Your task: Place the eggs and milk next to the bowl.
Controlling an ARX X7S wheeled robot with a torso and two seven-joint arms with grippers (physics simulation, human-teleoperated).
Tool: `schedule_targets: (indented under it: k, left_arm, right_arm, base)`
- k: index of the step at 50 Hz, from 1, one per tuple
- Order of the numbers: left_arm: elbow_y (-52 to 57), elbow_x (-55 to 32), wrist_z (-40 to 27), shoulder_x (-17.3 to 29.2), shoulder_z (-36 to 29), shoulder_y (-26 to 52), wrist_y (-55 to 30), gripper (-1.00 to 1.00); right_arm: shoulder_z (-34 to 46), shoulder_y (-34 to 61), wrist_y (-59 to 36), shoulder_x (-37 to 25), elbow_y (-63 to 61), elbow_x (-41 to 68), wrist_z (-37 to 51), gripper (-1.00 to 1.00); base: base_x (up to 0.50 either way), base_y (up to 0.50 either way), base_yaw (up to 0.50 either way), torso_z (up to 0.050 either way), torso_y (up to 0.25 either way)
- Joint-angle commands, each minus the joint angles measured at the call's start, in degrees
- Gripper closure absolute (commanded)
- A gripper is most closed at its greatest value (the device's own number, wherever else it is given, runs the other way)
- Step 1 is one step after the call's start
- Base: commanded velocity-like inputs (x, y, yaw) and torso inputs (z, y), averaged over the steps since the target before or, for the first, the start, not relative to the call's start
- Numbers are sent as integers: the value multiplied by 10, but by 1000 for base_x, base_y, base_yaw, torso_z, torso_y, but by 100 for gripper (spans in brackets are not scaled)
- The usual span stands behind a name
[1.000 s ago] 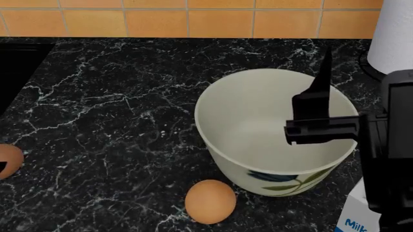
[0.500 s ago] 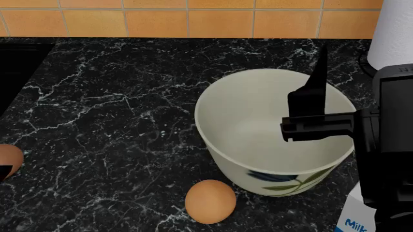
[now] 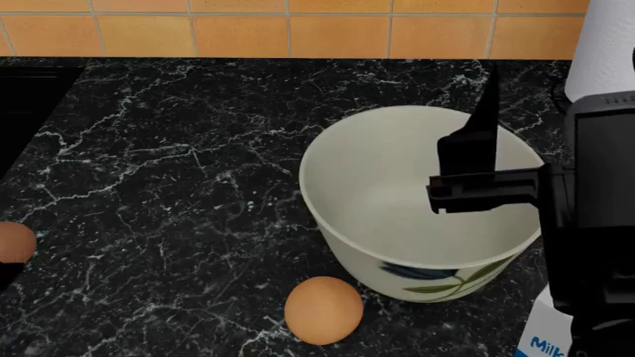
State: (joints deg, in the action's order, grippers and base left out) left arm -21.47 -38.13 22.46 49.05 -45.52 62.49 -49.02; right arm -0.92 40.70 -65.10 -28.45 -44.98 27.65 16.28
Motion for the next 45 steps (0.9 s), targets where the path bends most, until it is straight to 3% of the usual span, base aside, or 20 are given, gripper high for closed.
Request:
schedule_targets:
  k: [1, 27, 28, 45]
  left_arm:
    - [-33, 11, 11, -15, -8, -7, 23, -100]
    - [-37, 3, 5, -18, -5, -20, 19, -100]
    - [-37, 7, -9, -18, 1, -21, 29, 100]
    - [-30, -5, -7, -18, 6, -16, 11, 100]
  right_arm:
    - [7, 5, 0, 0, 4, -1, 3, -100]
    - [13, 4, 6, -2, 10, 1, 7, -100]
    - [12, 2, 7, -3, 10, 1, 7, -100]
    - [9, -4, 14, -4, 10, 3, 8, -100]
  base:
    - [0, 0, 0, 0, 0]
    - [0, 0, 0, 0, 0]
    - [0, 0, 0, 0, 0]
    - [0, 0, 0, 0, 0]
